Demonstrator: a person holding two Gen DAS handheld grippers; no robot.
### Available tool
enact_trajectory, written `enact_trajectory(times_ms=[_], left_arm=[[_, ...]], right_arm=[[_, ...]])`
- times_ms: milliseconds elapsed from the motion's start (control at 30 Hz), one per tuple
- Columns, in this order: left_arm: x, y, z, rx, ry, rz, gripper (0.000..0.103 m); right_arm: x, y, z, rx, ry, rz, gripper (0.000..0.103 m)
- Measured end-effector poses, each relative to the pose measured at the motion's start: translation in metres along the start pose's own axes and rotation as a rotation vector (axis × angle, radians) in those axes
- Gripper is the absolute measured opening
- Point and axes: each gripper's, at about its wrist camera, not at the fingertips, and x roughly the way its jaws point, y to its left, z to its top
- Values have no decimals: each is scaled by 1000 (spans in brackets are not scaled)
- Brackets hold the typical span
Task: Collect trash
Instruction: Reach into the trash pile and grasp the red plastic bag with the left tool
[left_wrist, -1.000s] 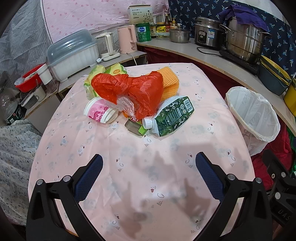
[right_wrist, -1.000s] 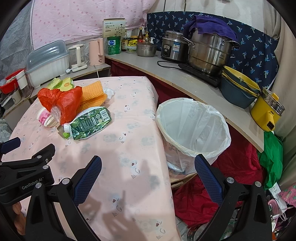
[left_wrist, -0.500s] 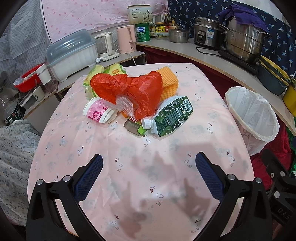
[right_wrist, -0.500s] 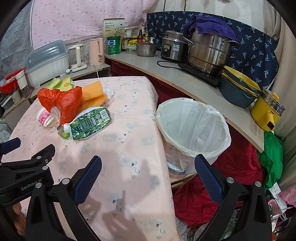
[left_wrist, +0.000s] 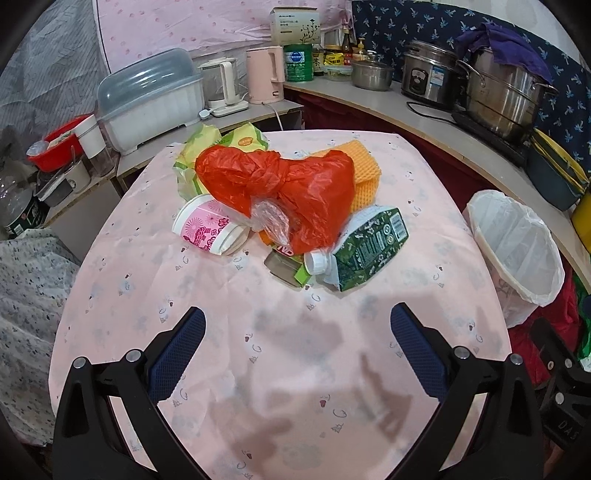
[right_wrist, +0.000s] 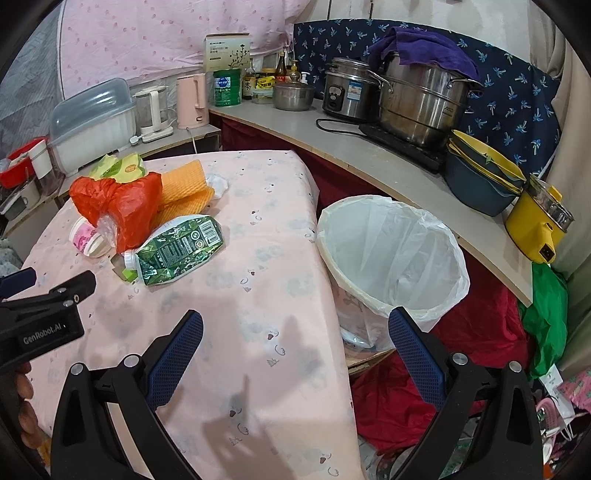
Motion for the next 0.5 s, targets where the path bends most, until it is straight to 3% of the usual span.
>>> enact_trajectory(times_ms=[500], left_arm=[[59,71,84,-122,-37,-22,96]], right_arm=[[36,26,39,8,9,50,96]])
